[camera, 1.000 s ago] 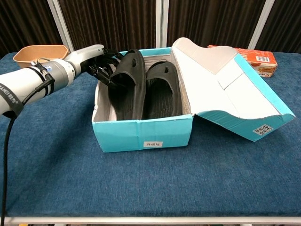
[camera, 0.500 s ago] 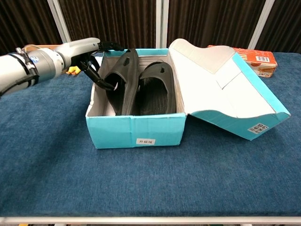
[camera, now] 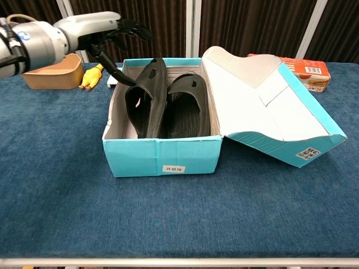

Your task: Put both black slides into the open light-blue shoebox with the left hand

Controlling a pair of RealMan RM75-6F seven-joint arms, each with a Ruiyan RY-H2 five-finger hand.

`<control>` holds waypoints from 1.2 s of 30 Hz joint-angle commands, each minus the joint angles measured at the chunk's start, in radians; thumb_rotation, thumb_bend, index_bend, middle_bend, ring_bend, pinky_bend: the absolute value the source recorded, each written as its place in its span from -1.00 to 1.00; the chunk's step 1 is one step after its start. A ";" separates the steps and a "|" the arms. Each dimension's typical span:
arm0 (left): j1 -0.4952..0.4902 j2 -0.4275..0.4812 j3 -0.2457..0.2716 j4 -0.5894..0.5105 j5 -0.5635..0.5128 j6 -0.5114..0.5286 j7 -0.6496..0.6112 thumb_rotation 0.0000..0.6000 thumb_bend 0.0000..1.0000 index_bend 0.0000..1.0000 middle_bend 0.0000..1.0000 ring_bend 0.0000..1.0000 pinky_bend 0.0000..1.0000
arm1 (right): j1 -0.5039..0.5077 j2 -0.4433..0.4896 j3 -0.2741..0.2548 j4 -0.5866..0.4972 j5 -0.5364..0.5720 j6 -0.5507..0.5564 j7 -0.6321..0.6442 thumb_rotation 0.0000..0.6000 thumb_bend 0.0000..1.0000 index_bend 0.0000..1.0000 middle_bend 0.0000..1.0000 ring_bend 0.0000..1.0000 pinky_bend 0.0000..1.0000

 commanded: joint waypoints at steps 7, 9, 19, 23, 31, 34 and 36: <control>-0.104 -0.059 0.012 0.093 0.000 -0.088 0.083 0.68 -1.00 -0.56 -0.67 -0.98 -0.63 | -0.004 -0.003 0.000 0.007 0.010 0.000 0.007 1.00 -0.73 -1.00 -0.77 -1.00 -0.87; -0.114 -0.058 0.018 0.094 -0.024 -0.109 0.108 0.66 -1.00 -0.56 -0.67 -0.98 -0.63 | -0.004 -0.005 0.000 0.011 0.012 -0.002 0.011 1.00 -0.73 -1.00 -0.77 -1.00 -0.87; -0.137 -0.062 0.044 0.093 -0.165 -0.155 0.198 0.58 -1.00 -0.55 -0.66 -0.98 -0.63 | 0.003 -0.011 0.002 0.028 0.014 -0.015 0.026 1.00 -0.73 -1.00 -0.77 -1.00 -0.87; -0.144 -0.068 0.052 0.102 -0.197 -0.167 0.209 0.54 -1.00 -0.55 -0.66 -0.98 -0.63 | 0.002 -0.011 0.002 0.029 0.014 -0.014 0.028 1.00 -0.73 -1.00 -0.77 -1.00 -0.87; -0.073 0.000 0.006 -0.017 -0.132 -0.044 0.092 0.53 -1.00 -0.55 -0.66 -0.98 -0.63 | 0.000 -0.011 0.003 0.035 0.009 -0.006 0.038 1.00 -0.73 -1.00 -0.77 -1.00 -0.87; 0.001 0.068 -0.003 -0.091 -0.054 0.066 0.015 0.53 -1.00 -0.55 -0.66 -0.98 -0.63 | -0.003 -0.011 0.004 0.044 0.009 -0.001 0.051 1.00 -0.73 -1.00 -0.77 -1.00 -0.87; 0.056 0.120 0.003 -0.124 -0.022 0.132 -0.020 0.53 -1.00 -0.56 -0.66 -0.98 -0.63 | -0.004 -0.012 0.003 0.054 0.010 -0.003 0.066 1.00 -0.73 -1.00 -0.77 -1.00 -0.87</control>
